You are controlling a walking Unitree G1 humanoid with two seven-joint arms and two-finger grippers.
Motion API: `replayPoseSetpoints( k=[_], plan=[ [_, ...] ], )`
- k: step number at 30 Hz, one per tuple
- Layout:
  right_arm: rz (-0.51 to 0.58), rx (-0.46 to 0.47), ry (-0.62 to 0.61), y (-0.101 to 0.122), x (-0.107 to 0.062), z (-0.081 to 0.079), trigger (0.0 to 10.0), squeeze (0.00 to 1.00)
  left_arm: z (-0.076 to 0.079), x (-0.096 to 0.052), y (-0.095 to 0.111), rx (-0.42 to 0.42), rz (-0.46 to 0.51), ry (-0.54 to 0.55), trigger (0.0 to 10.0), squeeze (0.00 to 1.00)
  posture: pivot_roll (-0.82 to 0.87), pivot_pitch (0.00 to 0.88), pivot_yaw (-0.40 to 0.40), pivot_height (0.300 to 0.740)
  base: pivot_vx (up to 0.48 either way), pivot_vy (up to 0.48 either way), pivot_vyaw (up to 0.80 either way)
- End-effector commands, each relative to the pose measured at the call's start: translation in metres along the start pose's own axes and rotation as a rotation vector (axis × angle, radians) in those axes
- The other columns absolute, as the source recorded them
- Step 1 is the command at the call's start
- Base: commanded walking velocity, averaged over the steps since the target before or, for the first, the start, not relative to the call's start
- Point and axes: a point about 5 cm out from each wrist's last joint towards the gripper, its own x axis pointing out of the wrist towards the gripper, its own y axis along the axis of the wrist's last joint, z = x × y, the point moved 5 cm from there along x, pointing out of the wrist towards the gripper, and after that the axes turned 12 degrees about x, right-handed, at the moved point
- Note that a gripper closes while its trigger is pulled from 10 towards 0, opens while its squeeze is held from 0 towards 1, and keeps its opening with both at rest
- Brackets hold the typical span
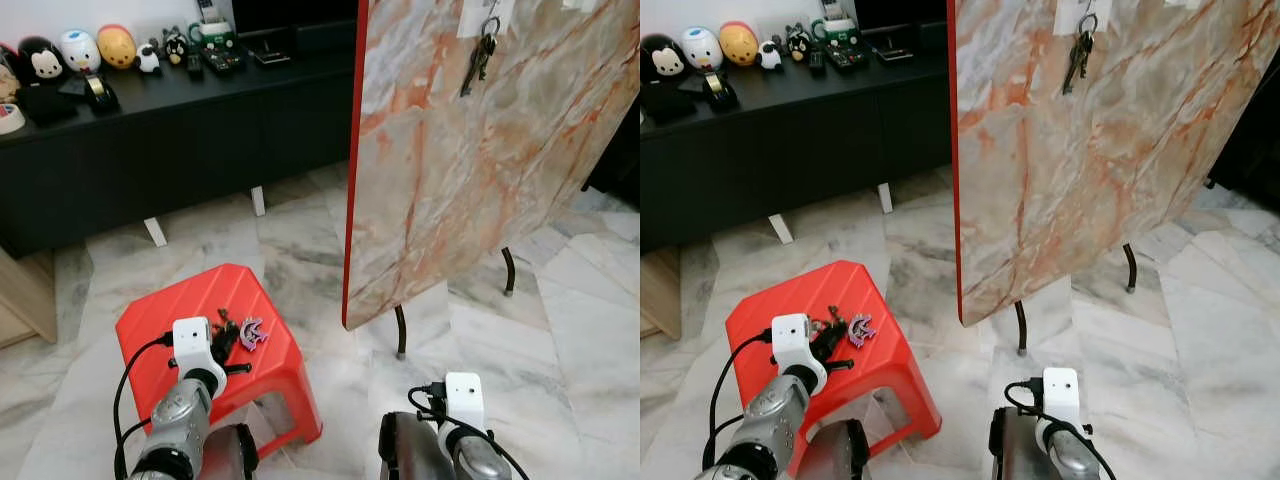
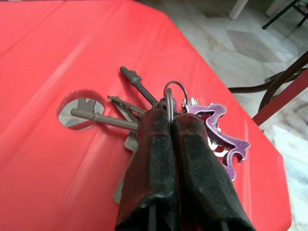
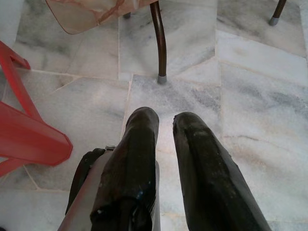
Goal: Hang keys on a hook
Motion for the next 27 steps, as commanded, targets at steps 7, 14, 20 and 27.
replayPoseSetpoints(
  k=[7, 14, 20, 27],
  plan=[
    [-0.043, -0.002, -0.011, -0.012, -0.002, 0.000, 10.0, 0.00, 0.003, -0.012, 0.019, -0.005, 0.125, -0.041, 0.0, 0.00, 0.01, 0.031, -0.044, 0.571, 0.000, 0.000, 0.00],
    [-0.068, -0.010, -0.021, -0.020, -0.005, 0.005, 10.0, 0.00, 0.009, -0.022, 0.045, 0.007, 0.244, -0.070, 0.0, 0.00, 0.02, 0.023, -0.047, 0.571, 0.000, 0.000, 0.00],
    [-0.096, -0.004, -0.033, -0.027, -0.008, 0.009, 10.0, 0.00, 0.017, -0.029, 0.063, 0.033, 0.297, -0.085, 7.2, 0.00, 0.02, 0.008, -0.043, 0.571, 0.000, 0.000, 0.00],
    [-0.171, 0.004, -0.036, -0.043, -0.012, 0.011, 10.0, 0.00, 0.018, -0.037, 0.067, 0.039, 0.298, -0.070, 10.0, 0.00, 0.02, 0.004, -0.041, 0.571, 0.000, 0.000, 0.00]
  ],
)
